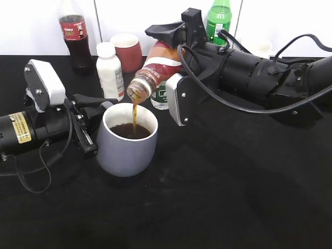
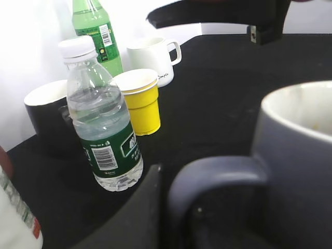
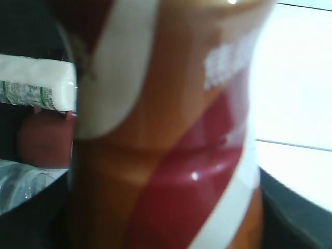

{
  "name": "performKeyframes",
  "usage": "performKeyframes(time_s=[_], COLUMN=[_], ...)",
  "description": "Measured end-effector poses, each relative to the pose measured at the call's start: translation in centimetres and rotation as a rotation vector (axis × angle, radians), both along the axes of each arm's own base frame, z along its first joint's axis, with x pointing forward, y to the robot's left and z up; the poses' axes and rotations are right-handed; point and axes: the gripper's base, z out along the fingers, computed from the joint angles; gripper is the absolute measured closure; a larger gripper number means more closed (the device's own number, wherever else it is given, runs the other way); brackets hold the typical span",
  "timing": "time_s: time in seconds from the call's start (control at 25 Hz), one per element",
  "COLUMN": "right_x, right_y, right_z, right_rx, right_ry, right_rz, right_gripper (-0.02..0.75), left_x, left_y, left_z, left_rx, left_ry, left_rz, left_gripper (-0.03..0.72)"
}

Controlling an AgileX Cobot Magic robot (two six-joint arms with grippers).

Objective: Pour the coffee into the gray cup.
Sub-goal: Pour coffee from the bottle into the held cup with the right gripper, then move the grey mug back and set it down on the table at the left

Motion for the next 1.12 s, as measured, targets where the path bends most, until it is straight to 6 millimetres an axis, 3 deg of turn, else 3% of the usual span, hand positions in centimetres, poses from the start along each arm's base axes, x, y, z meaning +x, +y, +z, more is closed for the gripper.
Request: performKeyframes(time_s=[0.4,0.6,0.8,0.96,1.12], right_x=[0.0,0.0,-0.2,-0.2,-0.2], right_y=[0.0,0.0,0.1,0.1,0.1], right_z=[0.0,0.0,0.6,0.9,0.9], right_rx=[0.084,0.355,0.706,0.772,0.779], right_ry=[0.105,0.453,0.827,0.875,0.879], right_rz=[-0.004,-0.016,0.022,0.044,0.043], right_gripper=[0.233,0.233,0.233,0.233,0.233], left_x=[0.2,0.3,1.4,2.3,3.2], left_y=[0.1,0.2,1.1,3.6,6.8], left_z=[0.0,0.1,0.3,0.2,0.2], left_rx=[-0.007,-0.014,-0.070,-0.148,-0.162], left_ry=[0.004,0.006,0.022,0.067,0.064], left_rz=[0.026,0.047,0.206,0.477,0.610], left_gripper=[0.627,0.627,0.627,0.627,0.627])
